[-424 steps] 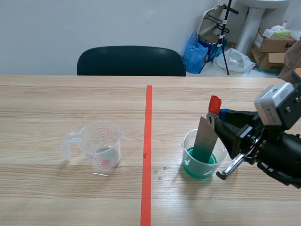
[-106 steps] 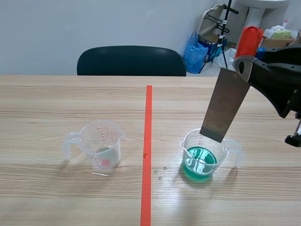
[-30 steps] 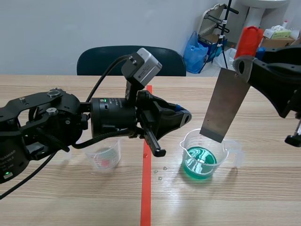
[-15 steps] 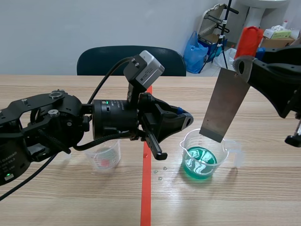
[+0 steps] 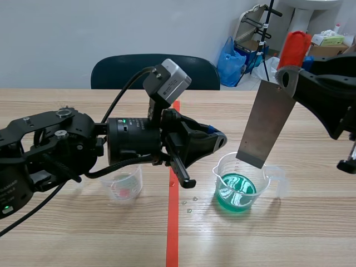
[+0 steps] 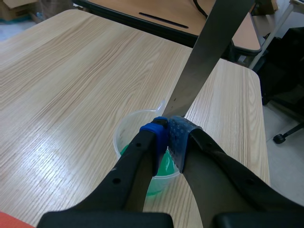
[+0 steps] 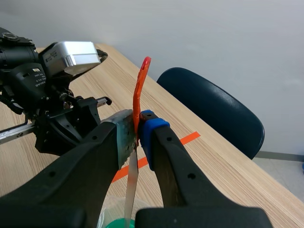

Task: Do the redox reaction experiment

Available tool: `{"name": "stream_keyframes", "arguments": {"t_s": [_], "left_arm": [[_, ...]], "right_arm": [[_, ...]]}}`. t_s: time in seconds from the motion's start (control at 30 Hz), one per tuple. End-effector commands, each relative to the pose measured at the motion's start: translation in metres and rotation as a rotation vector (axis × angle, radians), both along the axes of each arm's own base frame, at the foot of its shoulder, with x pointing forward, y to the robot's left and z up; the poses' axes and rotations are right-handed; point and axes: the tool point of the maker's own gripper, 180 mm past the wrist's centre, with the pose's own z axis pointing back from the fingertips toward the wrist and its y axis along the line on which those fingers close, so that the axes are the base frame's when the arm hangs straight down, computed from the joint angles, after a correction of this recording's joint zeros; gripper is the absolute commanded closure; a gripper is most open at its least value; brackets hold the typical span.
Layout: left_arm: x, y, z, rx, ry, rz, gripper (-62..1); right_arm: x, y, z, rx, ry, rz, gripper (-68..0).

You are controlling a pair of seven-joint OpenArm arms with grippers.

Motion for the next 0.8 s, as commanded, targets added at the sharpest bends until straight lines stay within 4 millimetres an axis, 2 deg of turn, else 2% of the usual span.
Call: {"name": "stream_keyframes", "arguments": {"t_s": [0.0, 0.17, 0.3, 0.53, 0.63, 0.77], "left_arm": [[0.004, 0.018, -0.001, -0.002, -0.001, 0.036, -2.3], [0.014, 0.087, -0.010, -0.009, 0.001, 0.202, -2.3], [0.002, 0.148, -0.012, 0.008, 0.002, 0.315, -2.4], [-0.049, 0.231, -0.023, 0.071, 0.010, 0.465, -2.6], [-0.077, 0.256, -0.024, 0.088, -0.001, 0.510, -2.6], [-0.121, 0.280, -0.024, 0.119, -0.005, 0.541, -2.7]], "right_arm": [[0.001, 0.001, 0.014, 0.023, -0.037, 0.004, -2.0], [0.001, 0.001, 0.014, 0.023, -0.037, 0.004, -2.0], [0.001, 0.001, 0.014, 0.023, -0.037, 0.004, -2.0], [0.001, 0.001, 0.014, 0.023, -0.037, 0.004, -2.0], [0.001, 0.001, 0.014, 0.023, -0.037, 0.004, -2.0], [0.001, 0.001, 0.014, 0.022, -0.037, 0.004, -2.0]]}}
